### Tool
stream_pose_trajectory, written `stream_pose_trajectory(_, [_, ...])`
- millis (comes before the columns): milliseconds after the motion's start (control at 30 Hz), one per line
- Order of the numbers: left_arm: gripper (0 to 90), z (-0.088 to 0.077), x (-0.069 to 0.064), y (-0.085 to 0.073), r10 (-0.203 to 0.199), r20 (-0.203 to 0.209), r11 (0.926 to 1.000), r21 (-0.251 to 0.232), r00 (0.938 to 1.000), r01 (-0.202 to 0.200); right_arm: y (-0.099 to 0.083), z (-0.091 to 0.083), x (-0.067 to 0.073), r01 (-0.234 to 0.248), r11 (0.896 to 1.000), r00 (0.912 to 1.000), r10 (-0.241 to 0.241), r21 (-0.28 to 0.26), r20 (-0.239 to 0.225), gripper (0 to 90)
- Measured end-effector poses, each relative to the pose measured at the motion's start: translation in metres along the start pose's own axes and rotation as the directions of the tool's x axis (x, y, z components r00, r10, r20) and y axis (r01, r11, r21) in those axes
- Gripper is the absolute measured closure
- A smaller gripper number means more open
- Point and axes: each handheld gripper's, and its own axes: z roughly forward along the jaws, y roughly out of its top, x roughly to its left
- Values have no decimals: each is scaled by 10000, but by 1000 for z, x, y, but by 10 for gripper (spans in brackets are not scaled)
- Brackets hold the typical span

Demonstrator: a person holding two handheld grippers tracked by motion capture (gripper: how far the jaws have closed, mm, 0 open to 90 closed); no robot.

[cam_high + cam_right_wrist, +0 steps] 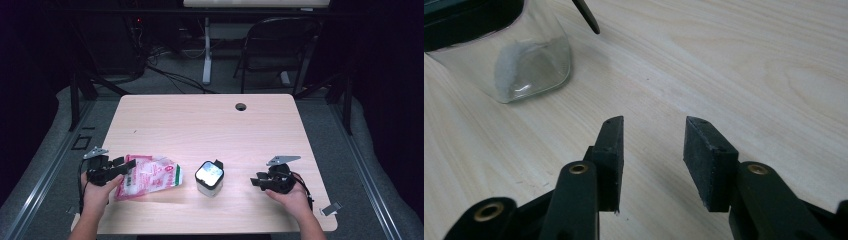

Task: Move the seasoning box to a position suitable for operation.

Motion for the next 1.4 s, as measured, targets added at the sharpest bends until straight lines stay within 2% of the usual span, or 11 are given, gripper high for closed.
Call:
stream_pose_trajectory(100, [432,0,-3,3,199,-67,9998,82,9998,-198,6,3,0,357,9992,9986,-364,172,378,590])
stream_pose_trajectory(200, [460,-4,-12,2,710,-63,9973,187,9975,-708,14,2,2,353,9994,9990,-352,-1,258,620])
stream_pose_trajectory(467, [555,-16,-46,9,1492,1003,9876,338,9837,-1532,45,-1,21,751,9971,9971,-750,-148,83,697])
stream_pose_trajectory(567, [550,-9,-59,15,1666,1287,9794,932,9776,-1792,62,1,24,895,9958,9955,-889,176,-319,728])
stream_pose_trajectory(667, [556,5,-76,21,1937,1717,9705,1106,9659,-2143,76,8,26,969,9950,9923,-945,255,-803,742])
stream_pose_trajectory(733, [548,15,-89,25,2314,1640,9604,1188,9589,-2521,83,16,27,1163,9926,9897,-1129,346,-876,758])
stream_pose_trajectory(767, [548,15,-89,25,2314,1640,9604,1188,9589,-2521,85,20,28,1273,9913,9884,-1240,329,-876,766])
stream_pose_trajectory(800, [549,23,-100,30,2604,1655,9526,1162,9512,-2810,87,24,28,1305,9908,9873,-1267,346,-962,776])
stream_pose_trajectory(1100, [701,34,-132,29,2638,2914,9412,1307,9195,-3115,90,38,28,1290,9913,9804,-1237,249,-1535,848])
stream_pose_trajectory(1167, [721,32,-138,25,2716,3284,9367,1255,9046,-3268,88,38,30,1527,9879,9749,-1459,286,-1679,862])
stream_pose_trajectory(1400, [774,40,-158,4,3261,3128,9040,1729,8921,-3910,86,38,43,2025,9783,9627,-1904,448,-1923,875])
